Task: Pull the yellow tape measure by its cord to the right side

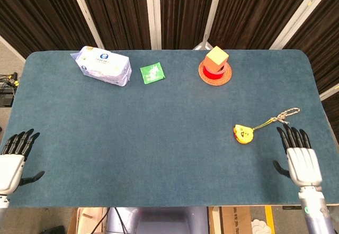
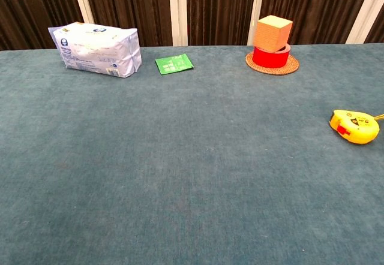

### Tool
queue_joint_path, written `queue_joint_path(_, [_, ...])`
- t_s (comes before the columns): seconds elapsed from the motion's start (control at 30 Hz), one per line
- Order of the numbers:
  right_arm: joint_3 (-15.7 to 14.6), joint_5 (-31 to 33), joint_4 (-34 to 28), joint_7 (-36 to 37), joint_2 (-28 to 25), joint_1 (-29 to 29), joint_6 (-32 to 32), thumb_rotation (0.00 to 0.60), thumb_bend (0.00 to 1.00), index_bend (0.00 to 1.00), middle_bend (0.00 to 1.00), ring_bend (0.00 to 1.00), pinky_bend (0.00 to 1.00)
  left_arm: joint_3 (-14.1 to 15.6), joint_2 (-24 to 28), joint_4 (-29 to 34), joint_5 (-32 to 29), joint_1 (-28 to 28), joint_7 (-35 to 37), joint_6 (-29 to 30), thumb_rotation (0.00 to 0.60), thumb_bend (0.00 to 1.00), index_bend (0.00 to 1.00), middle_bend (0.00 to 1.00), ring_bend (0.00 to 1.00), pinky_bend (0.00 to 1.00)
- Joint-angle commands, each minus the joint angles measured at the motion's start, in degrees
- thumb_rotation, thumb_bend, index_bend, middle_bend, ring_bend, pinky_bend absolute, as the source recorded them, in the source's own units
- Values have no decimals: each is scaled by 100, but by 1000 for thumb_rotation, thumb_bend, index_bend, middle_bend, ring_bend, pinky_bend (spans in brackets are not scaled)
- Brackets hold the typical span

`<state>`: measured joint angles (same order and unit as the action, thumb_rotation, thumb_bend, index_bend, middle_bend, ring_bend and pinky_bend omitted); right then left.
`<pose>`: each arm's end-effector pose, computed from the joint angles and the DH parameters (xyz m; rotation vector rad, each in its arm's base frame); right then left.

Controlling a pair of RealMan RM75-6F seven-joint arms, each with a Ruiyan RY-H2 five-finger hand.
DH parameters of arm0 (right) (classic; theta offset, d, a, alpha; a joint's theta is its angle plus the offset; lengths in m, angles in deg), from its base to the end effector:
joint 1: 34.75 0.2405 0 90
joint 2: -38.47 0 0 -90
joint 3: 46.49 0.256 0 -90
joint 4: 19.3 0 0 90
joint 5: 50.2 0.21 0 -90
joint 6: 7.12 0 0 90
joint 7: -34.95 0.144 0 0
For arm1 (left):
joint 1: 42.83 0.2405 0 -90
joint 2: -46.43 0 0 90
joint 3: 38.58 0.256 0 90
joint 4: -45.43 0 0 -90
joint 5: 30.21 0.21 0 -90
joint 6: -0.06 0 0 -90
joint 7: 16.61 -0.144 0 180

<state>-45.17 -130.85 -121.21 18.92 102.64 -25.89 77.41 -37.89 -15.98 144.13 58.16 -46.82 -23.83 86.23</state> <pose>-0.2792 -0.1918 0.1435 1.4309 -0.8489 0.7985 -0.2921 0.1617 0.1511 -1.4559 -0.8913 -0.8565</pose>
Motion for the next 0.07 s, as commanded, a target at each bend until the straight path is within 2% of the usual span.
queue_joint_path(0.03, [-259,-503,244,235,-28,-339,462,600,276,0,0,0,0,34,40,24,84,66,55,103,600,0,0,0,0,0])
queue_joint_path(0.07, [-275,-573,321,283,-6,-381,529,600,277,0,0,0,0,39,40,6,118,71,66,123,600,0,0,0,0,0])
